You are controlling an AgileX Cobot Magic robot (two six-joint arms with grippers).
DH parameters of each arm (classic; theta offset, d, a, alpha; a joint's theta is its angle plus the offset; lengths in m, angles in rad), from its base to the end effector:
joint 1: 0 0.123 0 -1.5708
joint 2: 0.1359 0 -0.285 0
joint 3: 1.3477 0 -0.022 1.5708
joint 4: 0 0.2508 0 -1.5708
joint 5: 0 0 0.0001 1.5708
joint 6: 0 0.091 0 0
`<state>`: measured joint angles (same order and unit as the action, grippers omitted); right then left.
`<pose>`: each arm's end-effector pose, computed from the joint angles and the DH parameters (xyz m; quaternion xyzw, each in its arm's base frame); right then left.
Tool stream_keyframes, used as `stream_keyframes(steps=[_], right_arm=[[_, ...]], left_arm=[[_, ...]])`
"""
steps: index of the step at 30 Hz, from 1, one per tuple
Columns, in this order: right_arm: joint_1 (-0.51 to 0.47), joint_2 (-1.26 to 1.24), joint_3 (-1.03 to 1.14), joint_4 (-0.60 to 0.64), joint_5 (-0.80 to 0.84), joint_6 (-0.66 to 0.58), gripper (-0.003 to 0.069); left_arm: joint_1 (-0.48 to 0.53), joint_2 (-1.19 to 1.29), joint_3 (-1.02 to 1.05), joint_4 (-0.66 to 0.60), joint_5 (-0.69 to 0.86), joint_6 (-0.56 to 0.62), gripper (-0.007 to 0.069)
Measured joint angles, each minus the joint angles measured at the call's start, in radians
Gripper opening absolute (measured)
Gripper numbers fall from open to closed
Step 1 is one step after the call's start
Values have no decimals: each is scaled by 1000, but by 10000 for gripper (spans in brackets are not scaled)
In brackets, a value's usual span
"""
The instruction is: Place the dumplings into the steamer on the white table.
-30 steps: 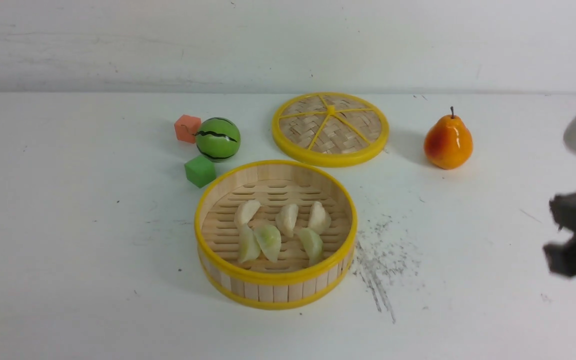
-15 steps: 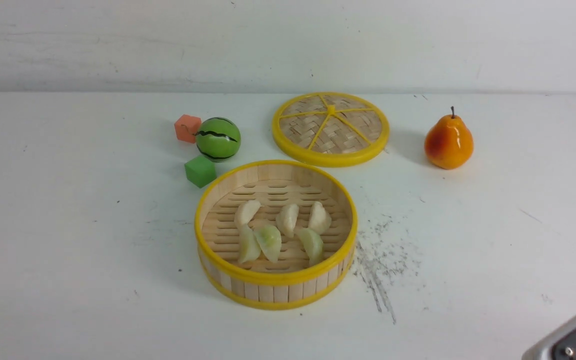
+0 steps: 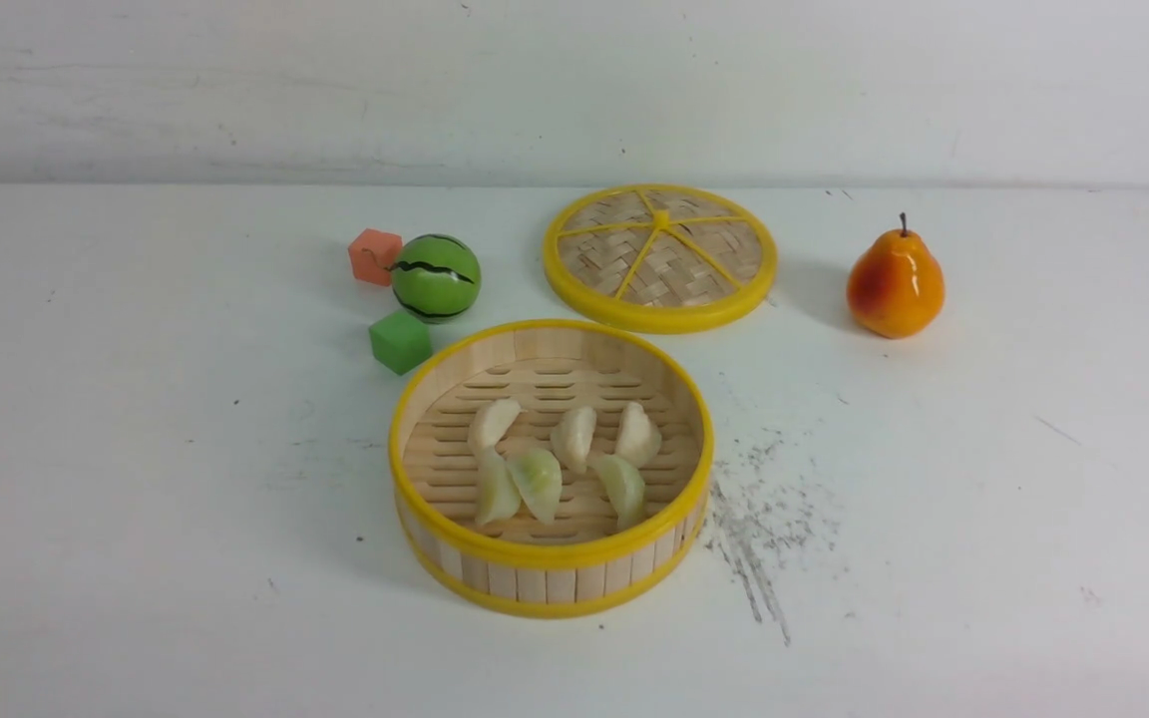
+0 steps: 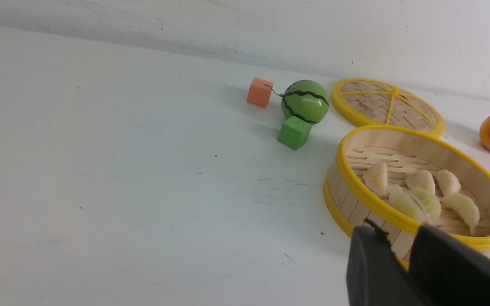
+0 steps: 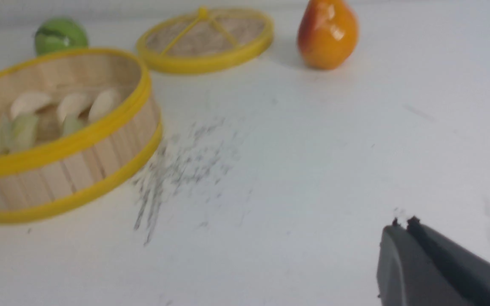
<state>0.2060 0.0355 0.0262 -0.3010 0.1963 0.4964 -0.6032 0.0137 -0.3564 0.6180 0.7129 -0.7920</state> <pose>0.0588 0.0069 0.1852 0.0168 0.7618 0.1092 0.6383 0.0359 0.0172 0.2745 -0.0075 0.7646 -0.1396 0.6292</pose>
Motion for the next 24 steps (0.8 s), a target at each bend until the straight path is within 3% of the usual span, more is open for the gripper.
stream_keyframes(steps=[3, 7, 10, 14, 24], right_arm=[[-67, -41, 0, 4, 26, 9, 0], [-179, -45, 0, 101, 67, -16, 3], [-230, -45, 0, 217, 141, -140, 6], [-237, -45, -8, 265, 180, -271, 10], [-237, -45, -8, 272, 184, -305, 21]], left_arm=[[0, 1, 0, 1, 1, 0, 143], [0, 1, 0, 1, 2, 0, 146], [0, 1, 0, 1, 2, 0, 148], [0, 1, 0, 1, 2, 0, 151], [0, 1, 0, 1, 2, 0, 162]])
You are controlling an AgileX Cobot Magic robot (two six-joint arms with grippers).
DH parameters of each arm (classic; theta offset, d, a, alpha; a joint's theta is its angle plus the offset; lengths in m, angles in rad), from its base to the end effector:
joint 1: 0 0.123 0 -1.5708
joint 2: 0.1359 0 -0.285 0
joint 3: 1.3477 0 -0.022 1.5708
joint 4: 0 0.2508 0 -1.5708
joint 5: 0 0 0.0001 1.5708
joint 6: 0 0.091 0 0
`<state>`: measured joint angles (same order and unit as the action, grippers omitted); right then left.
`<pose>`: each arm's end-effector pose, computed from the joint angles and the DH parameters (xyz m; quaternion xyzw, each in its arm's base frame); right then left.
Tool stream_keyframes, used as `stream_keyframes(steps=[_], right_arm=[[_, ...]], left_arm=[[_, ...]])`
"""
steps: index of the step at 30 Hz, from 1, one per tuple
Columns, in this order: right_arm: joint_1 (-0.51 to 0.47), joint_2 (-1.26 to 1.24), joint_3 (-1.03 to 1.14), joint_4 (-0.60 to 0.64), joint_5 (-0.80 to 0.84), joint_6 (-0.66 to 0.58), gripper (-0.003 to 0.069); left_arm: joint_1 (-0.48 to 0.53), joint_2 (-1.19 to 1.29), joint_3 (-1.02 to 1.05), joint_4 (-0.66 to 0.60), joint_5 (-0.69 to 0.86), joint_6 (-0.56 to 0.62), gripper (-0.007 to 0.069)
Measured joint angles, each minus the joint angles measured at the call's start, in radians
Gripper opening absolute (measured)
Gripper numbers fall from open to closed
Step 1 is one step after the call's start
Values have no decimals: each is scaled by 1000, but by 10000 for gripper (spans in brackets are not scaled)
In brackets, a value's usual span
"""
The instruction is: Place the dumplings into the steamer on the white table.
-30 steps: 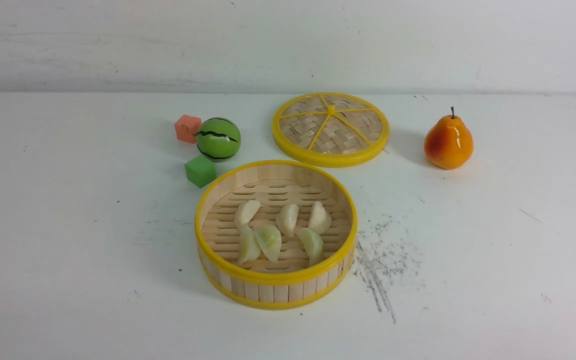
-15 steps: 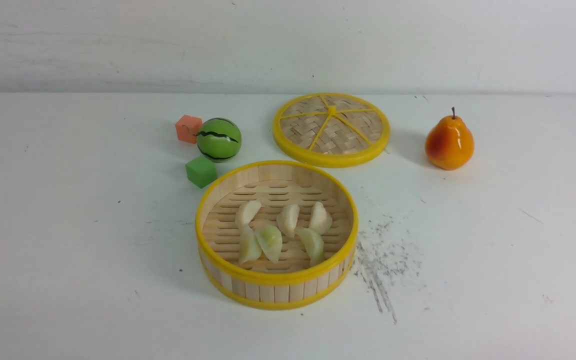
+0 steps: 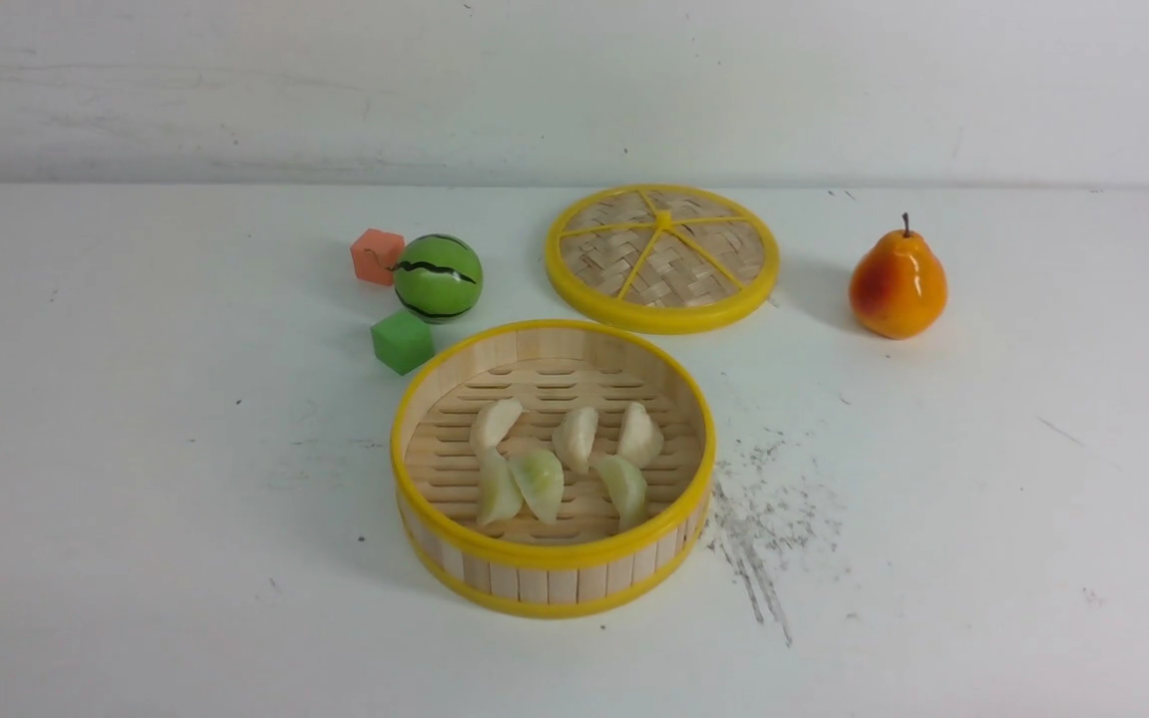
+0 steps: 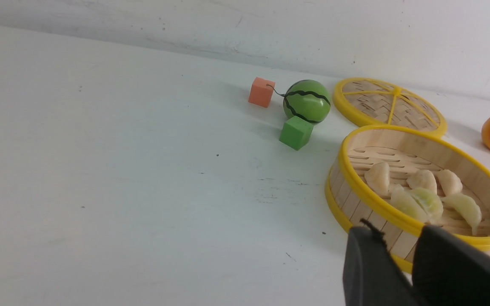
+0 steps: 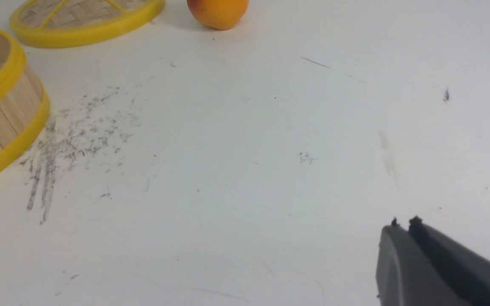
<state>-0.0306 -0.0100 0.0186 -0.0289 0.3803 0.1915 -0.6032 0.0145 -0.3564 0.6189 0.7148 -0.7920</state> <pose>0.0524 -0.0026 0.1733 0.0817 0.8011 0.0354 0.5918 0.0360 0.0173 0.2744 -0.0077 0.7652 -0.1386 0.6286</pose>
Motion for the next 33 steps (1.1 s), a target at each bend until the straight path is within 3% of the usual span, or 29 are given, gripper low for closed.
stream_keyframes(steps=[33], right_arm=[[0, 0, 0, 2, 0, -3, 64]], left_arm=[[0, 0, 0, 0, 0, 0, 192]])
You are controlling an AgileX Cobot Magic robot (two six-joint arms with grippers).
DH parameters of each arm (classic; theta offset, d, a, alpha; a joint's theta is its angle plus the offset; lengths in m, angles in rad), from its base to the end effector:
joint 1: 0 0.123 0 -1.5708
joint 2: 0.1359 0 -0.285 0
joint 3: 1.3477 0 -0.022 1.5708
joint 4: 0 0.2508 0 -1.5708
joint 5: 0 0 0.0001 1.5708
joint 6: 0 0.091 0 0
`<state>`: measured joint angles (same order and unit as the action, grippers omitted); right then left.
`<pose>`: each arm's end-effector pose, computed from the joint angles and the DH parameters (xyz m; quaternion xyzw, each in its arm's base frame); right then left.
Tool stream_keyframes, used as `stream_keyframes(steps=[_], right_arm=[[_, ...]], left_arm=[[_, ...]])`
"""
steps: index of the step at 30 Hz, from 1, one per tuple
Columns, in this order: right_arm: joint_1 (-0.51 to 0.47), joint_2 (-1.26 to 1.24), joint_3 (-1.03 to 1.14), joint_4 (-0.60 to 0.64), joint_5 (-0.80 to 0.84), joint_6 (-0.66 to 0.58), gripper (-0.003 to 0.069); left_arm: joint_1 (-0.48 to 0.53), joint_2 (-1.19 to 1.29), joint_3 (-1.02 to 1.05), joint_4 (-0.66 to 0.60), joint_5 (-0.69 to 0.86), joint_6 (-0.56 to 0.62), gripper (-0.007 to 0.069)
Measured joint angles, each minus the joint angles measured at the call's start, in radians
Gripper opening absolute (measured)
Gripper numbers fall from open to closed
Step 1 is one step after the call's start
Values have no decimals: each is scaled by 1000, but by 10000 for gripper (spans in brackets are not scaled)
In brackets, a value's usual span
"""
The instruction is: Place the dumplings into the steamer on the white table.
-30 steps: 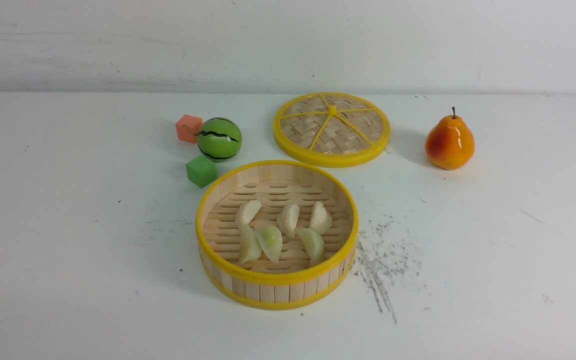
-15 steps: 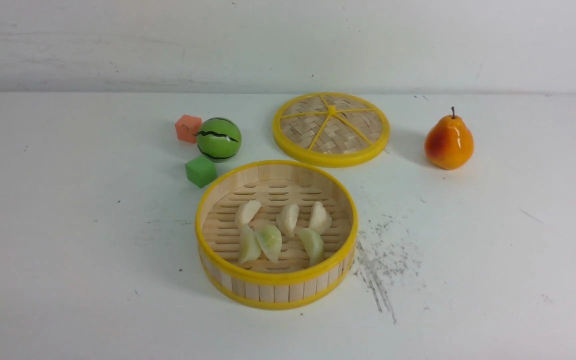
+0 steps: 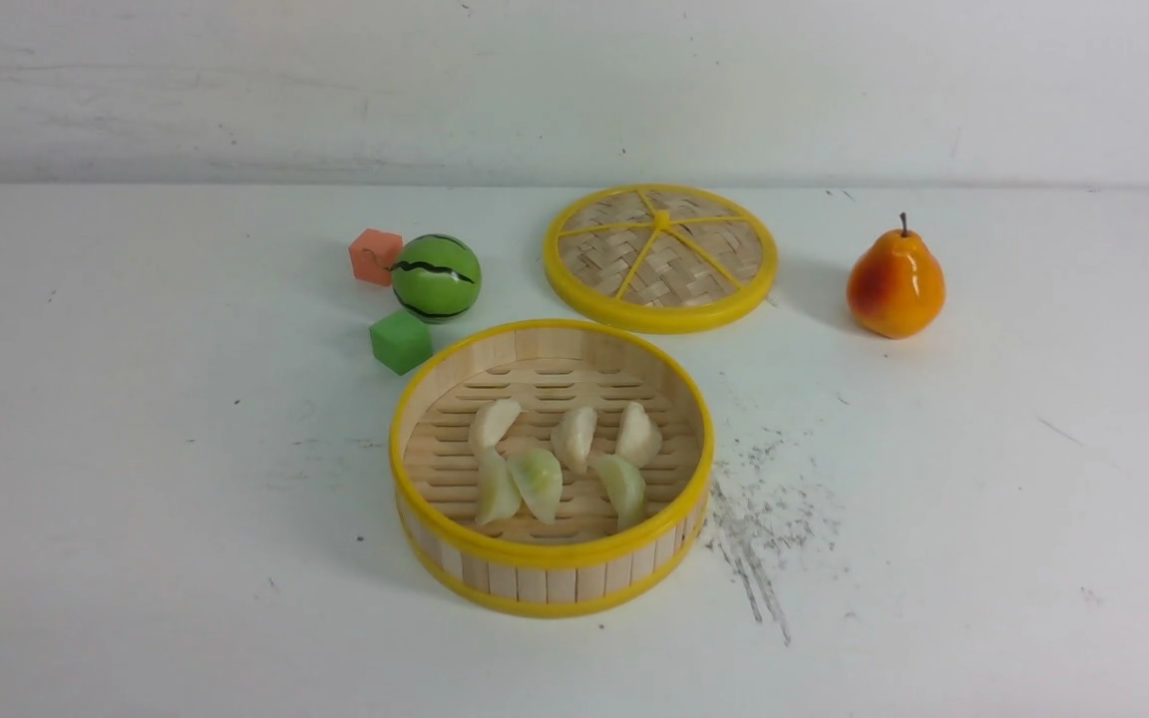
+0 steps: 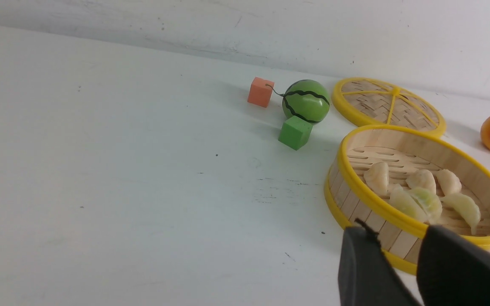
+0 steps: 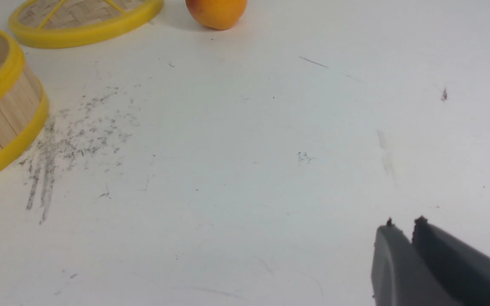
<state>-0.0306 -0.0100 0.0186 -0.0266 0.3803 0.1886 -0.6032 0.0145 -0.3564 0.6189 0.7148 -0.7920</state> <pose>0.0524 -0.0025 0.1733 0.0811 0.8012 0.0355 0.5918 0.0360 0.0173 0.2744 -0.0077 0.7652 -0.1386 0.6286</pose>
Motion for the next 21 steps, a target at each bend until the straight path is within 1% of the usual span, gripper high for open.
stream_keyframes(steps=[4, 7, 10, 12, 14, 17, 18, 19, 21], right_arm=[[0, 0, 0, 0, 0, 0, 71], [0, -1, 0, 1, 0, 0, 77], [-1, -1, 0, 1, 0, 0, 83], [-1, -1, 0, 1, 0, 0, 83], [-1, -1, 0, 1, 0, 0, 85], [-1, -1, 0, 1, 0, 0, 84], [-1, -1, 0, 1, 0, 0, 84], [-1, -1, 0, 1, 0, 0, 84], [-1, -1, 0, 1, 0, 0, 86]], left_arm=[[0, -9, 10, 1, -3, 6, 194], [32, -26, 22, -14, 30, 68, 195], [130, -26, 49, -127, -71, 194, 179], [214, -26, 82, -209, -175, 265, 145], [328, -26, 144, -348, -316, 346, 91], [453, -26, 250, -535, -475, 473, 6], [492, -26, 293, -594, -528, 514, -14], [530, -26, 340, -649, -573, 556, -14], [567, -26, 377, -695, -563, 609, -14]])
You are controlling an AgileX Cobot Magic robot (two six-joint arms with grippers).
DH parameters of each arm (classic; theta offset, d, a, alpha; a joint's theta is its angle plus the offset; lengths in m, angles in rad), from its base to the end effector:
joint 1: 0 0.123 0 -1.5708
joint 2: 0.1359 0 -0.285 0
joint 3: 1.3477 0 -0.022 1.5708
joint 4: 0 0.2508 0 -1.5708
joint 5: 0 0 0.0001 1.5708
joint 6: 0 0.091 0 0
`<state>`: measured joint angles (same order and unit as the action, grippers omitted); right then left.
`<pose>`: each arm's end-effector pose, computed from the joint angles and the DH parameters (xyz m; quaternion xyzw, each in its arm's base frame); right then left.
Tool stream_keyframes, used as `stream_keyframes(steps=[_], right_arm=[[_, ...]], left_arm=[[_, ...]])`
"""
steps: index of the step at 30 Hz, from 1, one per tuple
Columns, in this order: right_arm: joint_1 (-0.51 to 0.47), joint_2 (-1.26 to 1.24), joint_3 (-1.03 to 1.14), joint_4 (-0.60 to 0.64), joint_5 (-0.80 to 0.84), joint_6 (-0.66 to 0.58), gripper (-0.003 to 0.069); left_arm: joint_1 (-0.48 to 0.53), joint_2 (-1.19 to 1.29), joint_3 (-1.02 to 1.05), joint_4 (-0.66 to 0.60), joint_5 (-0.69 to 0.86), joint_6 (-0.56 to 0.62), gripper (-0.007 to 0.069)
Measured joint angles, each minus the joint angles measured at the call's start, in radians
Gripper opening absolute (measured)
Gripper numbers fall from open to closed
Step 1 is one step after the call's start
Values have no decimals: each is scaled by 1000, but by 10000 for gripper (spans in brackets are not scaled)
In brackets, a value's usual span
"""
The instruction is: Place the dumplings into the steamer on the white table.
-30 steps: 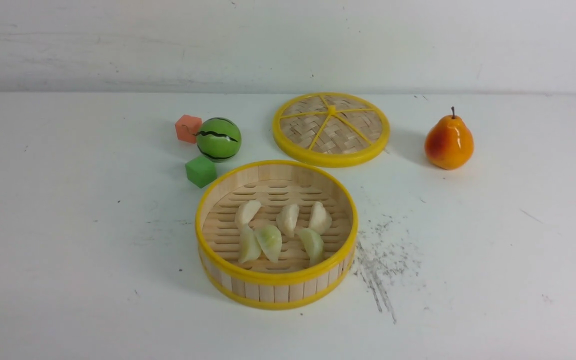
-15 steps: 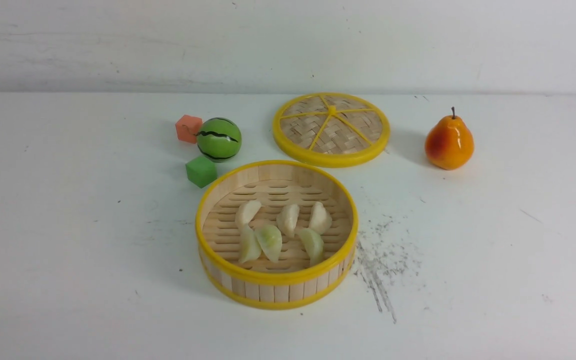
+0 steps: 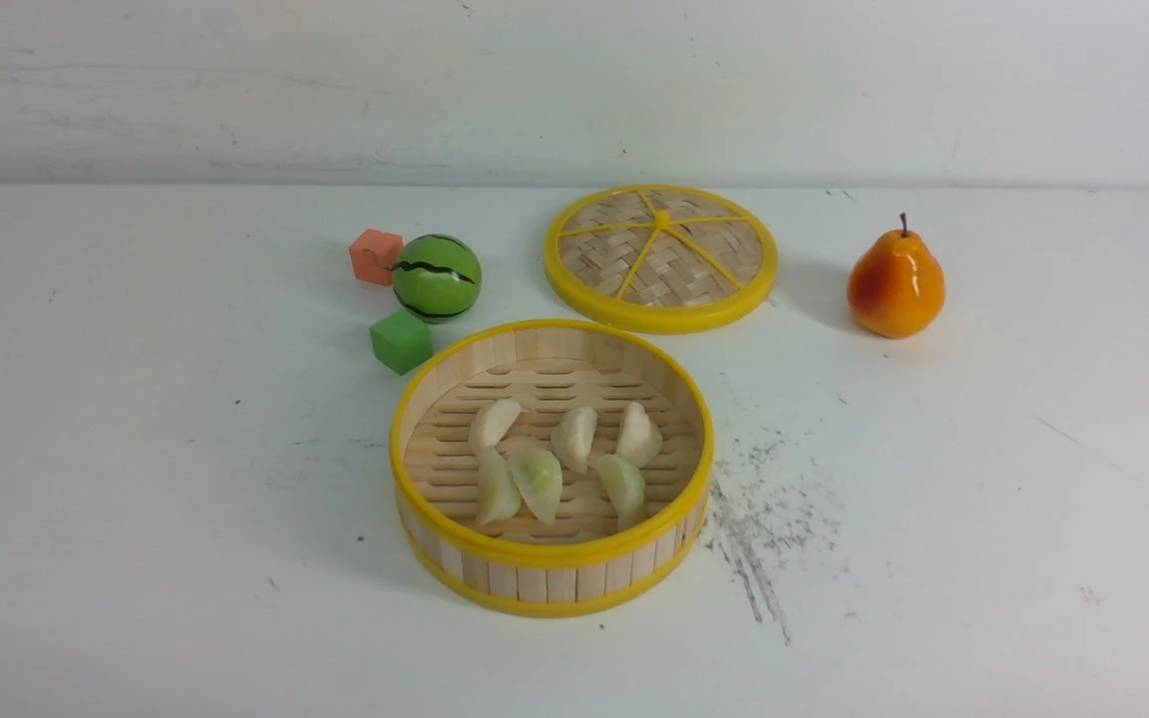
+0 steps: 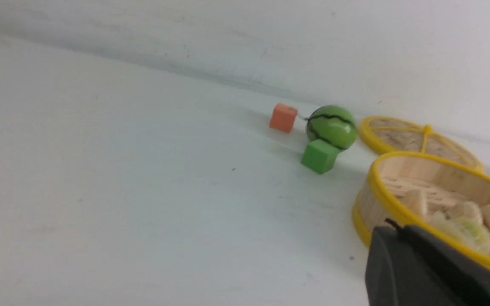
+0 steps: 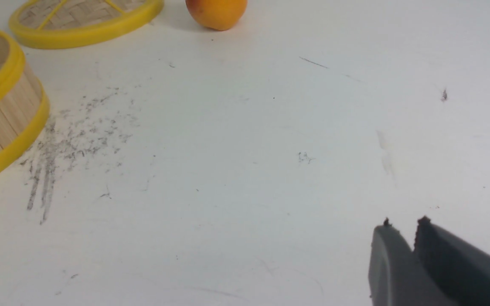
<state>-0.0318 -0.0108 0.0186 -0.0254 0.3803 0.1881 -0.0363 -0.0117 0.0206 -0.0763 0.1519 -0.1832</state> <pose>0.0523 -0.0025 0.1733 0.0817 0.8009 0.0355 0.5921 0.0562 -0.0031 0.1931 -0.0774 0.7284 -0.1042 0.6727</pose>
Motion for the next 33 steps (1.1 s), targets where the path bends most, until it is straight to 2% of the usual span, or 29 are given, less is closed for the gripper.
stream_keyframes(steps=[8, 14, 33], right_arm=[[0, 0, 0, 0, 0, -11, 95], [0, 0, 0, 0, 0, -12, 104], [0, 0, 0, 0, 0, -12, 128]], left_arm=[[11, 0, 10, -12, 241, 59, -14], [11, 0, 10, -13, 246, 96, -14], [11, 0, 10, -13, 247, 101, -14]])
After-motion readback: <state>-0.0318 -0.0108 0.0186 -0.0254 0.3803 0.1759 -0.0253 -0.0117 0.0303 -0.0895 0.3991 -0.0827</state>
